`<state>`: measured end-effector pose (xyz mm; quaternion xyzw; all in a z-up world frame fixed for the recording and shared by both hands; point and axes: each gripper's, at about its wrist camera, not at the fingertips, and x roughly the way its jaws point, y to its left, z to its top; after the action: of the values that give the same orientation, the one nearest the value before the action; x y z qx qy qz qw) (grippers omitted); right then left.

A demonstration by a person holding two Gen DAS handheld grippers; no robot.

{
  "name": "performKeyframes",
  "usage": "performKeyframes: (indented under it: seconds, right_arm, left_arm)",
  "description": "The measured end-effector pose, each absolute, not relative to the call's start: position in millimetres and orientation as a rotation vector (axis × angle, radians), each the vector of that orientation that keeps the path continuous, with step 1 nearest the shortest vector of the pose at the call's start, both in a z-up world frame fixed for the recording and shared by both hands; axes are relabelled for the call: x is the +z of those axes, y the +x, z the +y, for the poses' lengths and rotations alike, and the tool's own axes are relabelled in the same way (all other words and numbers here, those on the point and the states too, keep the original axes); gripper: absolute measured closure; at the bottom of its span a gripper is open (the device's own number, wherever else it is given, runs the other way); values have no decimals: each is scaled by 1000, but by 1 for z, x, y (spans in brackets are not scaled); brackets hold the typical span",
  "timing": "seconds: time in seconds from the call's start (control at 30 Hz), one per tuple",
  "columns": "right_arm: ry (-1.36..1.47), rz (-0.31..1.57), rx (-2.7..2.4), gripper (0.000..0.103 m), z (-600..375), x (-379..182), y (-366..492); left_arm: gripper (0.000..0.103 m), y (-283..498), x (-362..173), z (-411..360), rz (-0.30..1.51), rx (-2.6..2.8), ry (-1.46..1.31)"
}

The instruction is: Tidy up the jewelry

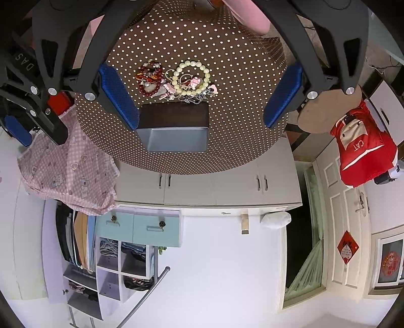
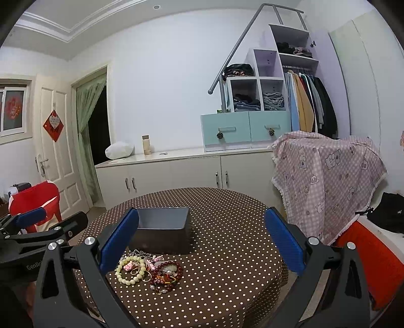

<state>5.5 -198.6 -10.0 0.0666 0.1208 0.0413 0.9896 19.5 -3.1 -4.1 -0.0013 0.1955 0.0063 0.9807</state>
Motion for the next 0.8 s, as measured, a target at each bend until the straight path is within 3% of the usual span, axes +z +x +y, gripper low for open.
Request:
performKeyframes:
  seconds: [0.8]
  right_arm:
    - [96,185,57,7,-187,-7,-5]
  left_arm:
    - [6,16,-2,-2,386,13,-6]
